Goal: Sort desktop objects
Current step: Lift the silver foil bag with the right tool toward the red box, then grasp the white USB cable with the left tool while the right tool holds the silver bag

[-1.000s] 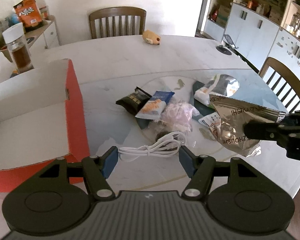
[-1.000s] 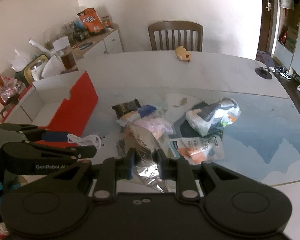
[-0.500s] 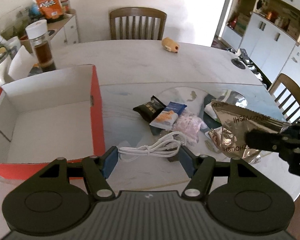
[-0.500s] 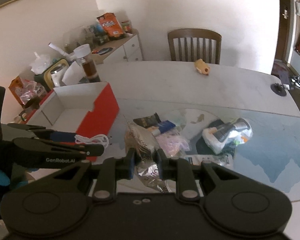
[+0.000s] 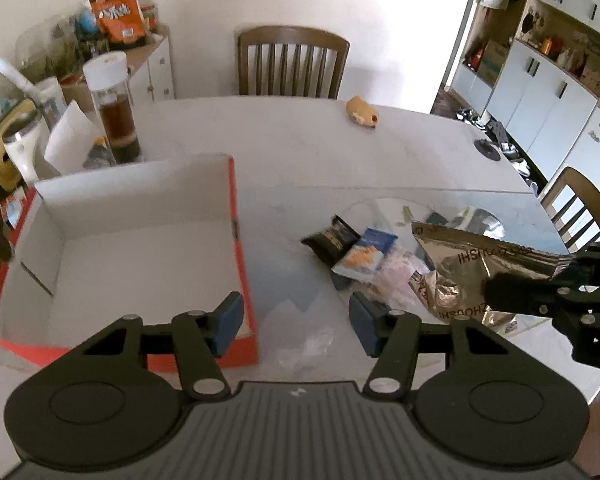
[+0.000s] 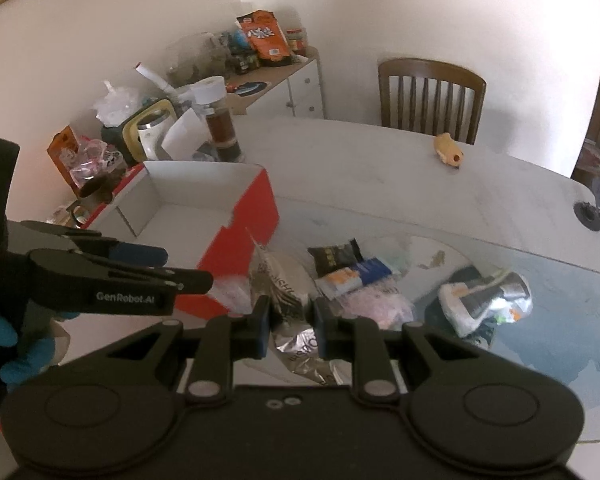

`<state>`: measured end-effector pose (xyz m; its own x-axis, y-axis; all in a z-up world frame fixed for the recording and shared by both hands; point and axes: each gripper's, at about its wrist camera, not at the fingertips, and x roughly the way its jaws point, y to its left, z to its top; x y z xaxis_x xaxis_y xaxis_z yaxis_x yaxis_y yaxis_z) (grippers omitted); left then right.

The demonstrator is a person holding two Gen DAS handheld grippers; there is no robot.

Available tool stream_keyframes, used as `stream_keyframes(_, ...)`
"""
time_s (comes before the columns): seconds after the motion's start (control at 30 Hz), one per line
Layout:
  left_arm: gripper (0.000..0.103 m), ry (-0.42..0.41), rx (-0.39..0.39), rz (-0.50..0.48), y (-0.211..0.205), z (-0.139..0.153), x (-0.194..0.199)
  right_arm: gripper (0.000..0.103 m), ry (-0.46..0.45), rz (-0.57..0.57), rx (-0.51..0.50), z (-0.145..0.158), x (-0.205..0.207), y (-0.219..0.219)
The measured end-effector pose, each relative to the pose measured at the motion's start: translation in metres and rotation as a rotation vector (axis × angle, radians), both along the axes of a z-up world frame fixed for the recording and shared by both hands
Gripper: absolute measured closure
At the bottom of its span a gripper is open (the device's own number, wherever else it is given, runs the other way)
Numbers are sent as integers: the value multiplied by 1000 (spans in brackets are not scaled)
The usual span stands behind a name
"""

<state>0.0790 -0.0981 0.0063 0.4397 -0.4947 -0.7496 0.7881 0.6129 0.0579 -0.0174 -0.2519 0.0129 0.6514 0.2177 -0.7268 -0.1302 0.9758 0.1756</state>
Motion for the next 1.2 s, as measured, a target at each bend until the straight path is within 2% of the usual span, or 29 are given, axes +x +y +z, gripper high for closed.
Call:
stream_keyframes(0.07,52,5,6,-6,3,-2,10,82,-5,0,-4,2,5,6)
stream_keyframes(0.17,53,19,4,-55,10,-6,20,82,-8,-14,-16,4,12,13)
stream_keyframes(0.27,53,-71,16,-205,16,-12,10,82,0,-34,-22,3,14,13)
stream_keyframes(0.33,53,-58,16,-306,18,-17,6,82,11,-50,-26,0,14,13)
stream_keyframes(0.47,44,-35,43,-387,20,-30,2,82,19,-72,-25,-4,13,13)
stream_keyframes(0.53,35,-26,59,-413,21,-38,0,82,17,-78,-27,-4,13,14)
stream_keyframes(0.73,33,-40,159,-511,15,-79,-4,82,34,-93,-22,-9,12,13)
stream_keyframes(0.8,33,-44,206,-521,12,-100,-3,81,39,-95,-23,-10,11,13)
stream_keyframes(1.0,33,-33,274,-490,3,-143,11,81,52,-90,-26,-14,11,13)
stream_keyframes(1.2,37,-12,283,-465,2,-158,19,81,58,-85,-24,-17,9,12)
